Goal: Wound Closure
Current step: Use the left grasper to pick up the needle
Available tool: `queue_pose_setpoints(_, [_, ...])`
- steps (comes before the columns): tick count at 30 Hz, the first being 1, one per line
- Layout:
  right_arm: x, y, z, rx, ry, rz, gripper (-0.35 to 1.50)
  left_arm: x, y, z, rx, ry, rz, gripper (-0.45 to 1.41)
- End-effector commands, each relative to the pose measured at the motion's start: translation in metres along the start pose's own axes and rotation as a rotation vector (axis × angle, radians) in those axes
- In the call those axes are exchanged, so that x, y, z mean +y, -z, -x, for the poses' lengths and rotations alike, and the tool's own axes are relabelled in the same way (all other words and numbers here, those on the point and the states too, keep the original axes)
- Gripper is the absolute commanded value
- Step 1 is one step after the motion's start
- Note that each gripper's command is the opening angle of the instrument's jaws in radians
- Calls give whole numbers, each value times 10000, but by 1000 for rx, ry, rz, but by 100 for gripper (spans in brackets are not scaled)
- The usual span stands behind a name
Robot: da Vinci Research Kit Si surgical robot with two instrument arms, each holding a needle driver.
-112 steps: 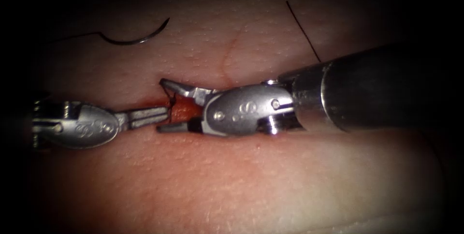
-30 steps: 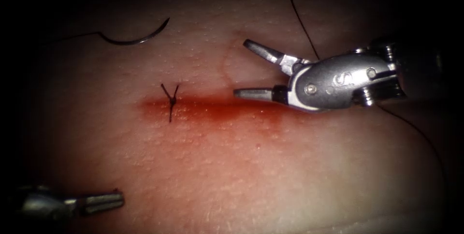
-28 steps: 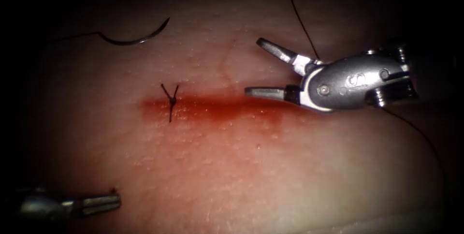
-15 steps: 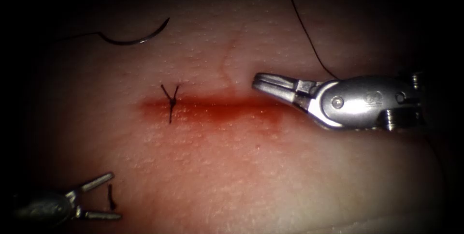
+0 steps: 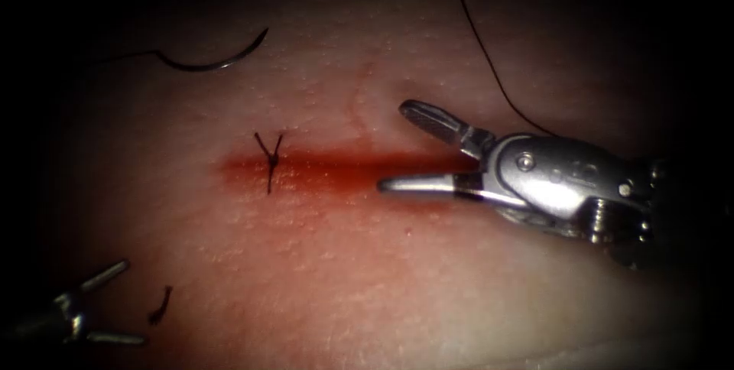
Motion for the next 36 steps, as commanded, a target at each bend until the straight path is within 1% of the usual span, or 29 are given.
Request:
queue_pose_setpoints(1, [8,-3,6,24,191,-14,-33,-1,-3,-9,20,5,6,57])
queue_pose_setpoints(2, [10,-1,4,25,249,-18,-35,-3,-1,-15,34,7,8,59])
queue_pose_setpoints(4, [13,1,1,20,299,-25,-35,-7,3,-29,62,10,11,64])
queue_pose_setpoints(6, [15,4,-2,6,314,-35,-35,-11,6,-43,85,17,1,71])
queue_pose_setpoints(7, [17,5,-5,-4,312,-41,-35,-13,7,-53,97,30,-4,78])
queue_pose_setpoints(8, [16,6,-7,-28,329,-56,-35,-16,9,-66,119,47,-1,83])
queue_pose_setpoints(10, [16,7,-12,-74,333,-82,-35,-22,10,-87,125,71,8,89])
queue_pose_setpoints(12, [15,7,-13,-72,338,-86,-35,-29,5,-101,131,91,-8,93])
queue_pose_setpoints(14, [15,8,-12,-52,332,-72,-35,-36,0,-111,135,92,-61,93])
queue_pose_setpoints(15, [15,8,-12,-32,342,-60,-35,-45,-9,-120,134,82,-115,91])
queue_pose_setpoints(16, [15,8,-12,-30,372,-55,-35,-50,-13,-124,133,84,-128,91])
queue_pose_setpoints(17, [15,8,-12,-42,415,-52,-35,-56,-19,-128,124,67,-139,88])
queue_pose_setpoints(19, [15,9,-12,-66,423,-63,-35,-66,-28,-133,106,36,-161,83])
queue_pose_setpoints(22, [15,9,-13,-128,434,-94,-35,-80,-45,-139,91,48,-189,81])
queue_pose_setpoints(23, [16,8,-13,-146,442,-105,-35,-86,-52,-140,79,53,-210,81])
queue_pose_setpoints(24, [16,8,-13,-170,456,-117,-18,-94,-61,-141,45,54,-252,88])
queue_pose_setpoints(25, [16,8,-13,-174,457,-116,-5,-99,-67,-141,12,55,-272,88])
queue_pose_setpoints(26, [16,8,-13,-181,459,-102,19,-102,-71,-141,-15,49,-281,89])
queue_pose_setpoints(27, [16,8,-13,-188,467,-90,31,-106,-75,-141,-40,48,-289,91])
queue_pose_setpoints(29, [16,7,-13,-198,468,-73,46,-113,-85,-141,-95,39,-311,91])
queue_pose_setpoints(30, [16,7,-13,-201,468,-68,49,-115,-90,-141,-116,38,-320,91])
queue_pose_setpoints(31, [16,7,-13,-208,468,-56,51,-121,-101,-142,-158,37,-342,91])
queue_pose_setpoints(32, [16,7,-13,-214,468,-46,44,-124,-105,-143,-171,37,-350,89])
queue_pose_setpoints(36, [15,7,-12,-216,466,-35,44,-136,-126,-145,-222,41,-396,86])
